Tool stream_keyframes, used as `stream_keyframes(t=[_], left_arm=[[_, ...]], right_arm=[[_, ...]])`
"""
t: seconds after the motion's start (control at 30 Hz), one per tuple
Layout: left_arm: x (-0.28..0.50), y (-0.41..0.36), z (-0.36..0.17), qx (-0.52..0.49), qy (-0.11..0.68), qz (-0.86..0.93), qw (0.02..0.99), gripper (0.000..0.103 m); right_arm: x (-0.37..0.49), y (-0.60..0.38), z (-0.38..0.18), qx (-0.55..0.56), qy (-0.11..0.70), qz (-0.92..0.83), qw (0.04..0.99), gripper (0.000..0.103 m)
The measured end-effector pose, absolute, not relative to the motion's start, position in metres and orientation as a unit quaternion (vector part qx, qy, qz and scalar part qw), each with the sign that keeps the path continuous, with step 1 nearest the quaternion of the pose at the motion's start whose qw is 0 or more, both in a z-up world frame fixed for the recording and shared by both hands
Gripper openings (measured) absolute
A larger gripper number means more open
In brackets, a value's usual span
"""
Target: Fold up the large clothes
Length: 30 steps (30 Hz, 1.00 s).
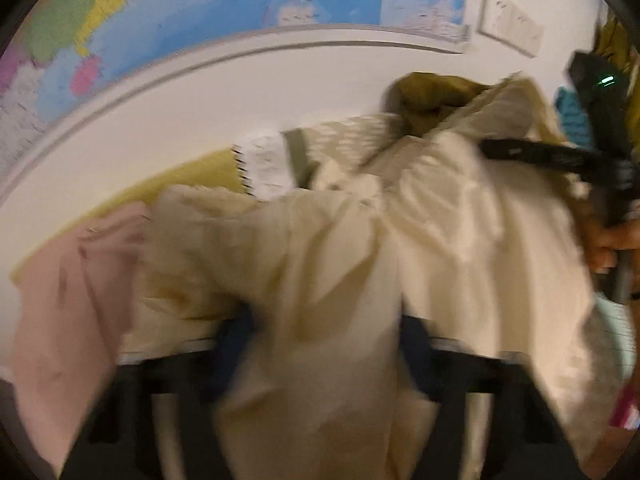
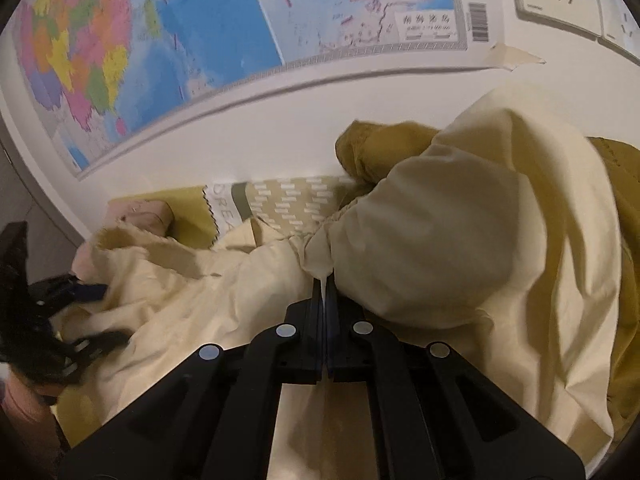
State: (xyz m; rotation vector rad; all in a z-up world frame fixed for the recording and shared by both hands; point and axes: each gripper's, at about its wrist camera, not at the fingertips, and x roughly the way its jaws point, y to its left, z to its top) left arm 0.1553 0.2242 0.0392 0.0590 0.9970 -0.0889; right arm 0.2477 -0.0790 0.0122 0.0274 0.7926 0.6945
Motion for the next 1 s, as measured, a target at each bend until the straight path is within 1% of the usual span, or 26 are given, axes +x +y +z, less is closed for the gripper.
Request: stream_keyframes(t=[0.03, 0.07, 0.13, 0.23, 0.3, 0.33, 0.37, 0.4, 0.43, 0.47, 0.5, 0.53, 0.57, 0.6, 0.63, 0.67, 0.7, 0.77, 0.8, 0.87, 1.0], left_arm=[[0.160, 0.228, 0.039, 0.020, 0.481, -0.039, 0.875, 0.018], [0.162, 0.231, 0.042, 0.011, 0.480, -0.037, 0.876, 0.012], [0.168, 0.239, 0.048, -0.001, 0.470, -0.023, 0.882, 0.010], [0.180, 0.252, 0.048, -0.028, 0.468, -0.013, 0.883, 0.010], [0.188, 0.258, 0.032, -0.041, 0.486, -0.006, 0.873, 0.011], [0.191, 0.261, 0.023, -0.045, 0.496, -0.004, 0.867, 0.015], [0.190, 0.261, 0.018, -0.039, 0.498, -0.002, 0.866, 0.020], [0.189, 0.260, 0.016, -0.028, 0.495, 0.001, 0.869, 0.022], [0.187, 0.260, 0.017, -0.024, 0.491, 0.005, 0.871, 0.025], [0.185, 0.261, 0.019, -0.021, 0.487, 0.006, 0.873, 0.026], [0.182, 0.261, 0.021, -0.016, 0.482, 0.005, 0.876, 0.028], [0.178, 0.260, 0.024, -0.014, 0.477, 0.004, 0.879, 0.033], [0.170, 0.260, 0.032, -0.017, 0.465, 0.000, 0.885, 0.044], [0.162, 0.258, 0.040, -0.023, 0.450, -0.009, 0.893, 0.050], [0.155, 0.260, 0.047, -0.027, 0.438, -0.011, 0.899, 0.061], [0.137, 0.267, 0.058, -0.035, 0.411, -0.014, 0.911, 0.064], [0.125, 0.273, 0.064, -0.041, 0.397, -0.015, 0.917, 0.065], [0.098, 0.289, 0.072, -0.056, 0.375, -0.005, 0.925, 0.072], [0.083, 0.298, 0.073, -0.059, 0.366, 0.007, 0.929, 0.073], [0.059, 0.313, 0.071, -0.065, 0.362, 0.027, 0.929, 0.077], [0.022, 0.336, 0.050, -0.092, 0.379, 0.031, 0.920, 0.079]], right_arm=[[0.248, -0.080, 0.017, 0.016, 0.373, 0.333, 0.866, 0.001], [0.248, -0.082, 0.023, 0.020, 0.365, 0.334, 0.869, 0.001], [0.249, -0.083, 0.032, 0.025, 0.349, 0.336, 0.875, 0.001], [0.258, -0.080, 0.031, 0.026, 0.344, 0.327, 0.880, 0.001], [0.266, -0.073, 0.014, 0.015, 0.375, 0.321, 0.870, 0.001], [0.267, -0.071, 0.009, 0.006, 0.382, 0.319, 0.867, 0.001], [0.266, -0.072, 0.005, 0.002, 0.383, 0.315, 0.868, 0.000], [0.264, -0.075, 0.005, 0.007, 0.384, 0.320, 0.866, 0.000], [0.262, -0.078, 0.006, 0.013, 0.387, 0.326, 0.863, 0.008], [0.257, -0.083, 0.008, 0.019, 0.389, 0.335, 0.858, 0.027], [0.248, -0.090, 0.013, 0.024, 0.385, 0.349, 0.854, 0.048], [0.237, -0.098, 0.017, 0.023, 0.375, 0.360, 0.854, 0.055], [0.225, -0.107, 0.022, 0.018, 0.363, 0.361, 0.859, 0.064], [0.215, -0.117, 0.025, 0.014, 0.352, 0.360, 0.864, 0.067], [0.201, -0.132, 0.029, 0.015, 0.339, 0.361, 0.869, 0.067], [0.188, -0.150, 0.032, 0.022, 0.330, 0.362, 0.871, 0.068], [0.175, -0.169, 0.033, 0.032, 0.322, 0.356, 0.877, 0.075], [0.160, -0.199, 0.027, 0.046, 0.314, 0.333, 0.888, 0.087], [0.151, -0.220, 0.020, 0.055, 0.315, 0.317, 0.893, 0.089], [0.142, -0.244, 0.001, 0.074, 0.332, 0.302, 0.891, 0.089], [0.134, -0.270, -0.047, 0.123, 0.382, 0.299, 0.866, 0.092]])
